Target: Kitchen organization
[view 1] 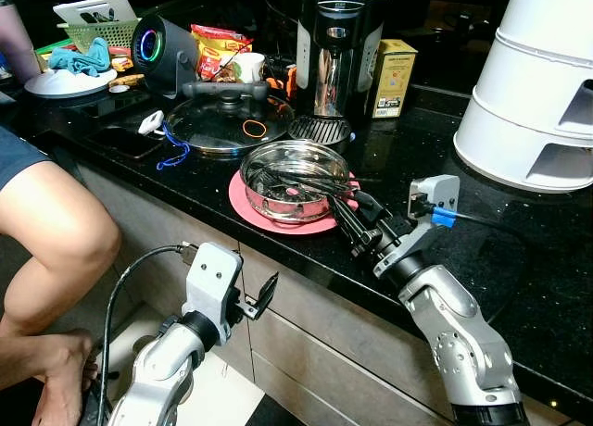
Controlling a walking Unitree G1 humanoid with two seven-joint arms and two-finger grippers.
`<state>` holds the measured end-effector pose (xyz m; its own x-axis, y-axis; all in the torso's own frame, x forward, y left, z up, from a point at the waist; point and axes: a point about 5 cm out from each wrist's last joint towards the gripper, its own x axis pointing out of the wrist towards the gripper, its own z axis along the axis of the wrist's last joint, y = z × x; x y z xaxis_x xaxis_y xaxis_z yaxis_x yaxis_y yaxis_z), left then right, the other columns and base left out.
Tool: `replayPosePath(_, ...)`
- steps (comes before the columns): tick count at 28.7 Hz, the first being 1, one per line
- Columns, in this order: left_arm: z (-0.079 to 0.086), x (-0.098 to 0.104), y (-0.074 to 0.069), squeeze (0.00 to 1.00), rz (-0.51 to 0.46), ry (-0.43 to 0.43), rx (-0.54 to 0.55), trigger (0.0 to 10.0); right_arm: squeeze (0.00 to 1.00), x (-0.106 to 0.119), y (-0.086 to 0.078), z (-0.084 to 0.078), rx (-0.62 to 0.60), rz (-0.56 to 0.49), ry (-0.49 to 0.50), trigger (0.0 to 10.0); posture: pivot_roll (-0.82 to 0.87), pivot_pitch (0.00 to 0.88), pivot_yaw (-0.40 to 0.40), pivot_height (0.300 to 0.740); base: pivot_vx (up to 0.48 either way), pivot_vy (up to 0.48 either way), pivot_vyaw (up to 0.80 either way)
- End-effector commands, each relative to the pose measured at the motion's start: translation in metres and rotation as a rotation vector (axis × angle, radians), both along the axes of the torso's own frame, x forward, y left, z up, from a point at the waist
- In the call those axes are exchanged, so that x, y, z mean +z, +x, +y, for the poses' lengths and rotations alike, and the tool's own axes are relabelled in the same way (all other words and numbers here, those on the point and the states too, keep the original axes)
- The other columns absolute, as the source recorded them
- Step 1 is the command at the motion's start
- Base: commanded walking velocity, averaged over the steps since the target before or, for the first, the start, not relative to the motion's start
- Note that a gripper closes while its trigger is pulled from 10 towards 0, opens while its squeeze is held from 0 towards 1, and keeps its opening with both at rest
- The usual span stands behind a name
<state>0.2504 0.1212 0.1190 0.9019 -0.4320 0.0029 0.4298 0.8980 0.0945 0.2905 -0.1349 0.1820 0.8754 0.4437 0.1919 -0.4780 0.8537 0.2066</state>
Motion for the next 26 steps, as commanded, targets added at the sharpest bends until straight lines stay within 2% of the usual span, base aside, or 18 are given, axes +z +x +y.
replayPosePath(1, 0.0003, 0.0016, 0.0005, 0.00, -0.008, 0.012, 0.001, 10.0, 0.00, -0.0014, 0.0025, -0.0038, -0.035, 0.000, -0.001, 10.0, -0.04, 0.000, -0.003, 0.740, 0.000, 0.000, 0.00)
replayPosePath(4, 0.0004, 0.0017, 0.0007, 0.00, -0.008, 0.012, 0.002, 10.0, 0.00, -0.0016, 0.0028, -0.0046, -0.042, 0.002, 0.002, 9.8, -0.04, 0.000, -0.003, 0.740, 0.000, 0.000, 0.00)
replayPosePath(5, 0.0005, 0.0017, 0.0007, 0.00, -0.008, 0.013, 0.002, 10.0, 0.00, -0.0020, 0.0030, -0.0053, -0.046, 0.003, 0.010, 8.4, -0.05, 0.000, -0.002, 0.740, 0.000, 0.000, 0.00)
replayPosePath(6, 0.0006, 0.0018, 0.0008, 0.00, -0.008, 0.013, 0.003, 10.0, 0.00, -0.0022, 0.0032, -0.0055, -0.049, 0.003, 0.016, 5.3, -0.04, 0.000, -0.001, 0.740, 0.000, 0.000, 0.00)
replayPosePath(7, 0.0008, 0.0018, 0.0010, 0.00, -0.009, 0.014, 0.003, 10.0, 0.00, -0.0023, 0.0032, -0.0055, -0.052, 0.002, 0.031, 0.2, -0.04, 0.000, 0.000, 0.740, 0.000, 0.000, 0.00)
replayPosePath(26, 0.0013, 0.0017, 0.0016, 0.00, -0.007, 0.016, 0.005, 10.0, 0.00, 0.0044, 0.0036, -0.0057, -0.041, -0.029, 0.087, 0.0, -0.04, 0.000, 0.002, 0.740, 0.000, 0.000, 0.00)
